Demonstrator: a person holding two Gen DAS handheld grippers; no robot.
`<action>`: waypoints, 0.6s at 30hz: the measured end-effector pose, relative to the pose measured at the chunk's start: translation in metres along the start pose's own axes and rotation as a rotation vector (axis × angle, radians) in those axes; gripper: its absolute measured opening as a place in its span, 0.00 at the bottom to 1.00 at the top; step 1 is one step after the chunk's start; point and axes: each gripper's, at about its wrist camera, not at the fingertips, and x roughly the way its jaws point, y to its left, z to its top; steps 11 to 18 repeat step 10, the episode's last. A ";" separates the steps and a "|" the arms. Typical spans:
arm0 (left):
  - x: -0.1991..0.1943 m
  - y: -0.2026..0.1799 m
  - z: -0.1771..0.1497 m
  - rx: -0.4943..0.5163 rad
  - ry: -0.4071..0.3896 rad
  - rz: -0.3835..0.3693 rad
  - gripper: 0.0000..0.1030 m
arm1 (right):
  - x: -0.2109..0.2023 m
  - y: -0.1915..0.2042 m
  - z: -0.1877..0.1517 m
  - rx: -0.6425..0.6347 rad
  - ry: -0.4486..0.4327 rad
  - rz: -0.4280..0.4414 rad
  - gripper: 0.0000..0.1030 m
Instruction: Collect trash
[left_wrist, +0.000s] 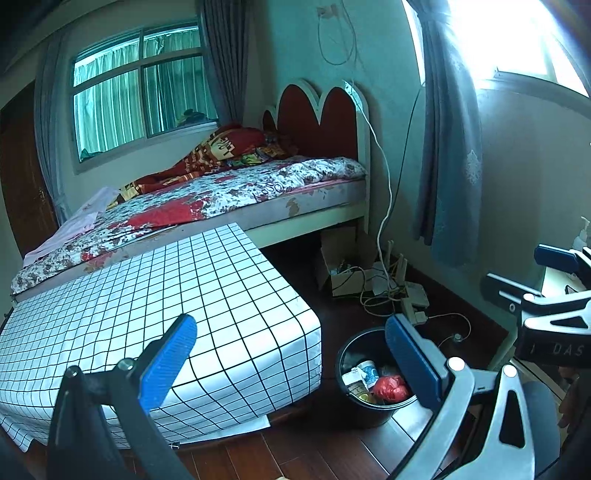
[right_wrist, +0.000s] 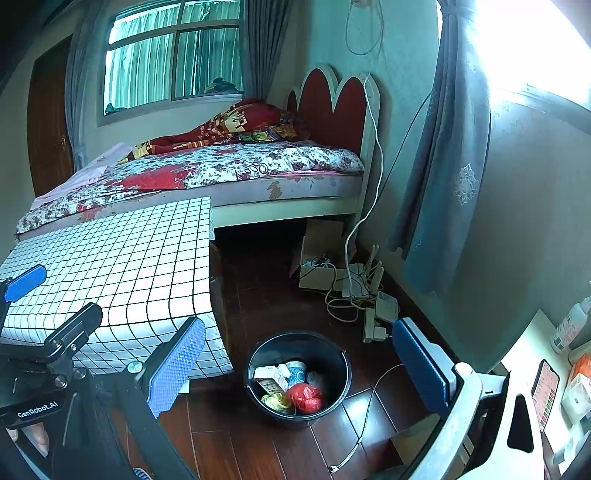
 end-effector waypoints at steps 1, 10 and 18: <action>0.000 -0.001 0.000 0.001 0.001 -0.001 0.99 | 0.000 0.000 -0.001 0.001 0.001 0.000 0.99; 0.000 -0.004 -0.004 0.010 0.002 -0.019 0.99 | 0.003 0.000 -0.005 0.002 0.010 0.000 0.99; 0.000 -0.004 -0.004 0.010 0.002 -0.019 0.99 | 0.003 0.000 -0.005 0.002 0.010 0.000 0.99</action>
